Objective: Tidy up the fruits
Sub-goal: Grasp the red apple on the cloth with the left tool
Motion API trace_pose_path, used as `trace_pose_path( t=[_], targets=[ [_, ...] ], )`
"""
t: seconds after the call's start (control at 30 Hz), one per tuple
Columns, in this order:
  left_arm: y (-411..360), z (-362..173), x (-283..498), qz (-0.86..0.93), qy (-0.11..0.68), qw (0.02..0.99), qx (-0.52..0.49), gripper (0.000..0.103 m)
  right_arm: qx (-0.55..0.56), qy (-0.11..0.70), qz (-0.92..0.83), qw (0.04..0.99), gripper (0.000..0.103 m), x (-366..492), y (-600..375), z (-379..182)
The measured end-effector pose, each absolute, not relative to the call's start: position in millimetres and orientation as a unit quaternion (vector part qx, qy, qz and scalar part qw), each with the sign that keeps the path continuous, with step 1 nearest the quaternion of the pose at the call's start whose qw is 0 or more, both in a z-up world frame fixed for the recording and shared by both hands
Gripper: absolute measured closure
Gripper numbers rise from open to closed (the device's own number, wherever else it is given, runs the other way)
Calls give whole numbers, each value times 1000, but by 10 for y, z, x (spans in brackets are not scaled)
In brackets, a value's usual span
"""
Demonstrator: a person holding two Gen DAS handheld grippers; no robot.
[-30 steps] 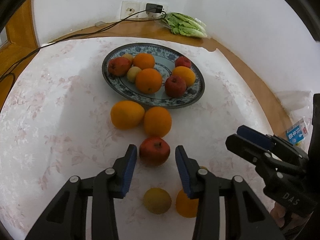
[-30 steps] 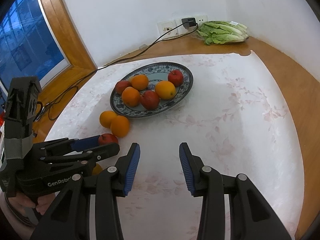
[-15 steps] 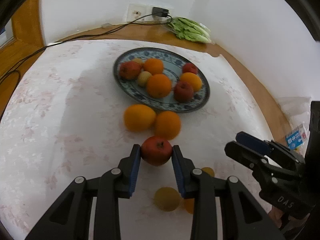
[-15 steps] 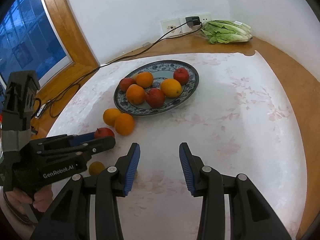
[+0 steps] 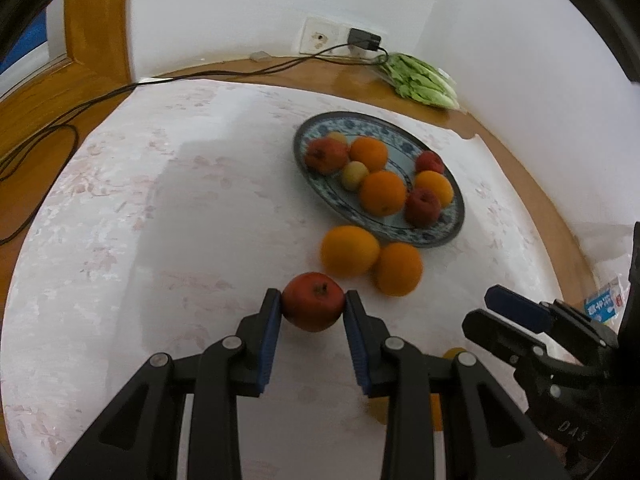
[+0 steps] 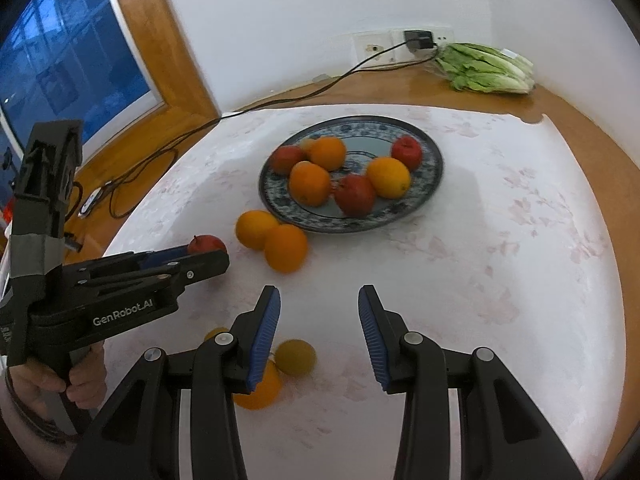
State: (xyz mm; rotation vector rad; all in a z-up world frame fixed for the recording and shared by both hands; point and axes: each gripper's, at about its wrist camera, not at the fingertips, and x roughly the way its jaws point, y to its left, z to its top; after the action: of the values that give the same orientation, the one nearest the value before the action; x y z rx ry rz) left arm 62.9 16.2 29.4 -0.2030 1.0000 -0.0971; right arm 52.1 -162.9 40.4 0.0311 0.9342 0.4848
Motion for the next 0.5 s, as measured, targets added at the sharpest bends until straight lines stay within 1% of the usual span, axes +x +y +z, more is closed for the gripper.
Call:
trace_pose_path(
  t=[0.5],
  targets=[
    [298, 226, 650, -32, 481, 869, -109, 70, -16, 463, 248, 851, 61, 781, -1266, 254]
  ],
)
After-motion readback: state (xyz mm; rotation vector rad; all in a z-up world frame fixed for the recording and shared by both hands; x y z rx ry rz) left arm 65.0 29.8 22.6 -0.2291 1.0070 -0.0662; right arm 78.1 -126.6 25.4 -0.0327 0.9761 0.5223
